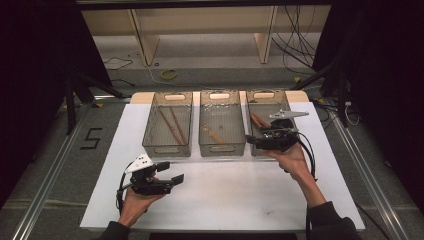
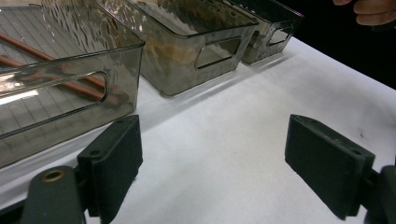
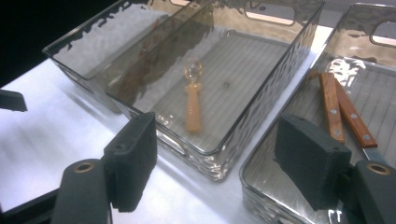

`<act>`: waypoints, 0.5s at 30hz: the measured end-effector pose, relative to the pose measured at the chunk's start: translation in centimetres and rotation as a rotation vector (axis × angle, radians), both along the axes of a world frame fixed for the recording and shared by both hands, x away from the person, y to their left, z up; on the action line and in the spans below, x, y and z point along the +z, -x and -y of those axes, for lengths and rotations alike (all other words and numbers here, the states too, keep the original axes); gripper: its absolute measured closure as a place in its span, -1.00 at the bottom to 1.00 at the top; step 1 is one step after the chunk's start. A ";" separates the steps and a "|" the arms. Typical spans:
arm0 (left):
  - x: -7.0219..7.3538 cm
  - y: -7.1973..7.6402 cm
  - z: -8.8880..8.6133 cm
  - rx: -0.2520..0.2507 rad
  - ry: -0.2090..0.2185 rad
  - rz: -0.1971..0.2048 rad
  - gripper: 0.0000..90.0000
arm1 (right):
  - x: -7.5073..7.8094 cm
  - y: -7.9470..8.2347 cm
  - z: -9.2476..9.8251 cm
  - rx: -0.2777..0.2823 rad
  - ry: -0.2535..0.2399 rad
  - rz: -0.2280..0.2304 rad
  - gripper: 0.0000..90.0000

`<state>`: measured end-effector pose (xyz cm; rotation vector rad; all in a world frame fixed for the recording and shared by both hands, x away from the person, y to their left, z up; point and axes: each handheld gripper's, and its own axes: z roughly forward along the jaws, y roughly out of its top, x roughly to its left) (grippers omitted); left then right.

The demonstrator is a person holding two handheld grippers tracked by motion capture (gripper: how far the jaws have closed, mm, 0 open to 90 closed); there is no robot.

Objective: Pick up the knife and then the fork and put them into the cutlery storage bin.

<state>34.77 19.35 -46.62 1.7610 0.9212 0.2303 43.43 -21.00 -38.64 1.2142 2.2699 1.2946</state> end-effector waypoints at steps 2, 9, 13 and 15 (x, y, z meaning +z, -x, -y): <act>0.0 0.0 0.0 -0.001 0.000 -0.001 -0.59 | -0.2 0.3 0.0 0.002 -0.012 0.000 -0.32; 0.0 0.0 0.1 -0.005 0.002 -0.006 -0.59 | -0.9 1.2 -0.2 0.014 -0.025 0.021 -0.32; 0.0 0.0 0.1 -0.011 -0.004 -0.004 -0.59 | -1.4 1.9 -0.6 0.033 -0.032 0.034 -0.32; 0.0 0.0 0.2 -0.013 -0.005 -0.004 -0.59 | -1.5 2.3 -0.7 0.043 -0.043 0.050 -0.34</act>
